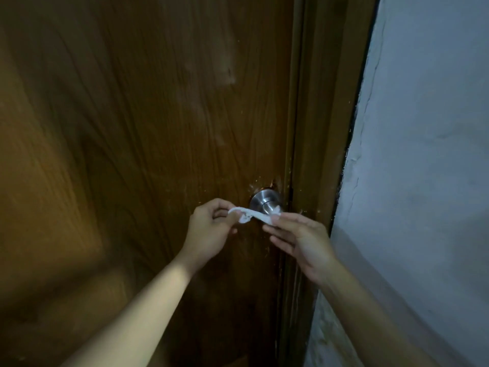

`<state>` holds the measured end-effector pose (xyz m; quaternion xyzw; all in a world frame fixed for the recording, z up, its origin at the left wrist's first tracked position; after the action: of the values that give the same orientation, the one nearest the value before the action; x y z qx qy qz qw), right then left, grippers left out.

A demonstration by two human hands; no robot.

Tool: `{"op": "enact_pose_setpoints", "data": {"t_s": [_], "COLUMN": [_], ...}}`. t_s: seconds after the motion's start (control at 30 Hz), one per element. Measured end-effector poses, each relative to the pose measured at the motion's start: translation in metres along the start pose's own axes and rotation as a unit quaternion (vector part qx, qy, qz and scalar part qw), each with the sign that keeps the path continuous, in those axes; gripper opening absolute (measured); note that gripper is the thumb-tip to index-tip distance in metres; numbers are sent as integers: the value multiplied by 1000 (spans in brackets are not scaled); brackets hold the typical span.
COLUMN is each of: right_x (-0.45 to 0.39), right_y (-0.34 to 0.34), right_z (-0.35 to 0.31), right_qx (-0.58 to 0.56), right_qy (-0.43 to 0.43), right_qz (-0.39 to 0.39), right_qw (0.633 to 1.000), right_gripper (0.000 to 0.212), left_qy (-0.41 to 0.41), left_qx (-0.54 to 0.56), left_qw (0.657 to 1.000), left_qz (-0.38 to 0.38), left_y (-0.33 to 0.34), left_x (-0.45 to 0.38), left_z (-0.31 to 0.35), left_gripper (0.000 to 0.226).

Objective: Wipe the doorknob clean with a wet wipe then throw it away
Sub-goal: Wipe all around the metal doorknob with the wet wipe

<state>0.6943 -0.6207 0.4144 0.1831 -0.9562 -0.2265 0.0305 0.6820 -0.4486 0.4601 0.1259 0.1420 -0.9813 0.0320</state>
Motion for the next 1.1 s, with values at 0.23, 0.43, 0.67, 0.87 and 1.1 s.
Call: {"op": "enact_pose_setpoints", "data": {"t_s": [0.23, 0.43, 0.67, 0.87, 1.1], "right_x": [18, 1, 10, 39, 5], "right_y": [15, 23, -16, 3, 14], "right_z": [-111, -69, -2, -46, -67], "right_qx": [398, 686, 698, 625, 669], "right_qy": [-349, -313, -225, -386, -328], "right_qz": [130, 80, 46, 102, 99], "right_qw": [838, 652, 678, 671, 660], "right_gripper": [25, 26, 17, 18, 27], "left_qy": [100, 102, 73, 153, 96], "left_qx": [-61, -215, -241, -226, -205], "left_qw": [990, 969, 968, 959, 968], "left_qz": [78, 70, -13, 80, 107], "left_y": [-7, 15, 47, 20, 12], "left_x": [-8, -13, -4, 4, -17], "left_z": [38, 22, -16, 7, 13], "left_gripper": [15, 14, 14, 11, 9]}}
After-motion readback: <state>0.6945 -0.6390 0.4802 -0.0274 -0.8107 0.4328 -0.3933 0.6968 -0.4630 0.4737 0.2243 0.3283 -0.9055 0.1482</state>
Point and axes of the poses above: each hand's wrist, its own x-axis away from the middle knuckle, its own y-axis out of the palm, z = x × y, the point moved 10 cm from there along -x, towards the middle knuckle, and after that the axes turned 8 degrees about -z, right-handed, at the moved point
